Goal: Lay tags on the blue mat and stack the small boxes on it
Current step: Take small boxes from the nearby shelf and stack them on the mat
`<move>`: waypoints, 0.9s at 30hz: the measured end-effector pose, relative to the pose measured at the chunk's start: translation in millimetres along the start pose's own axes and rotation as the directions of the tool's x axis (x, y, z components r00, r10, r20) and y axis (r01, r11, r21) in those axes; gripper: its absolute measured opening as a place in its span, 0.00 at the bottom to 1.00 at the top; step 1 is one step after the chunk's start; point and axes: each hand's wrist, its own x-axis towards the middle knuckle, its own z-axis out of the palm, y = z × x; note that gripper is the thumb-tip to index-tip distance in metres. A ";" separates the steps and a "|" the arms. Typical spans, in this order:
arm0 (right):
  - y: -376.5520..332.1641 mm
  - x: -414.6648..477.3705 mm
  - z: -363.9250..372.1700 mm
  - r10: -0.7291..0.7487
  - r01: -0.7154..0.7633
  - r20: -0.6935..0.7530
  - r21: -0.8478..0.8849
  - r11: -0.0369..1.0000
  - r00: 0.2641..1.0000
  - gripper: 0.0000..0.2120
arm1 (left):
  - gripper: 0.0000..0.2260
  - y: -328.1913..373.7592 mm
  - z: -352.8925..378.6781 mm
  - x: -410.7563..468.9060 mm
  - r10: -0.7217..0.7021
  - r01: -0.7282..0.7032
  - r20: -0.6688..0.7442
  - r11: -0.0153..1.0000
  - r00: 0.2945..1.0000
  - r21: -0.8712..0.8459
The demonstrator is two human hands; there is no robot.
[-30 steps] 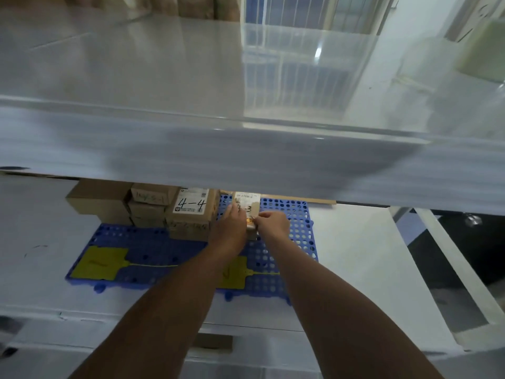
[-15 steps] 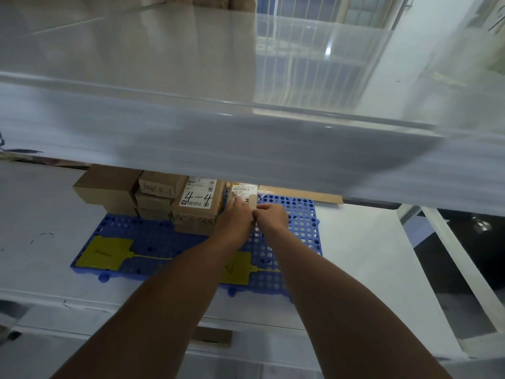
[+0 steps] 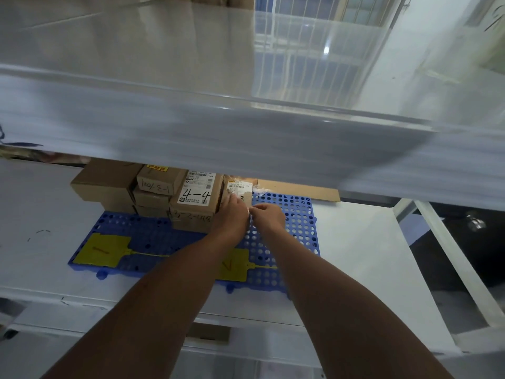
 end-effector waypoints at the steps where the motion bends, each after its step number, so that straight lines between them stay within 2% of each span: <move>1: -2.7 -2.4 -2.5 -0.014 0.014 -0.001 -0.015 1.000 1.000 0.10 | 0.20 0.3 -1.8 -1.8 0.011 -0.011 -0.011 1.000 1.000 -0.005; 4: -8.1 -8.2 -9.6 -0.094 0.093 0.003 -0.106 0.990 0.996 0.12 | 0.25 4.2 -6.5 -7.6 0.096 -0.098 -0.065 0.995 0.993 -0.028; 7: -17.0 -20.6 -18.3 -0.160 0.159 0.014 -0.224 0.961 0.987 0.13 | 0.32 4.0 -12.2 -19.0 0.272 -0.245 -0.093 0.942 0.958 0.229; 11: -40.3 -51.0 -30.9 -0.244 0.254 0.078 -0.434 0.865 0.967 0.16 | 0.28 -14.1 -45.6 -46.3 0.304 -0.267 -0.042 0.887 0.952 0.378; 15: -78.0 -82.0 -15.3 -0.366 0.446 0.255 -0.551 0.706 0.895 0.19 | 0.27 -63.7 -102.9 -85.1 0.194 -0.156 -0.054 0.899 0.979 0.409; 18: -118.8 -118.9 13.8 -0.413 0.569 0.391 -0.588 0.575 0.822 0.21 | 0.27 -113.3 -154.2 -120.6 0.014 0.011 -0.083 0.955 0.996 0.298; 20: -148.0 -150.8 38.0 -0.441 0.646 0.471 -0.556 0.524 0.764 0.21 | 0.32 -148.8 -186.4 -150.7 -0.117 0.141 -0.140 0.973 0.983 0.180; 22: -180.0 -184.1 67.1 -0.443 0.727 0.578 -0.508 0.462 0.685 0.21 | 0.33 -186.7 -219.4 -183.9 -0.226 0.258 -0.157 0.938 0.961 0.231; 24: -214.3 -222.7 100.2 -0.425 0.805 0.686 -0.469 0.363 0.591 0.27 | 0.29 -226.7 -253.1 -219.6 -0.311 0.350 -0.177 0.899 0.934 0.264; 27: -265.0 -289.7 151.9 -0.466 0.873 0.739 -0.389 0.295 0.487 0.33 | 0.30 -288.1 -303.2 -279.8 -0.404 0.456 -0.226 0.848 0.886 0.272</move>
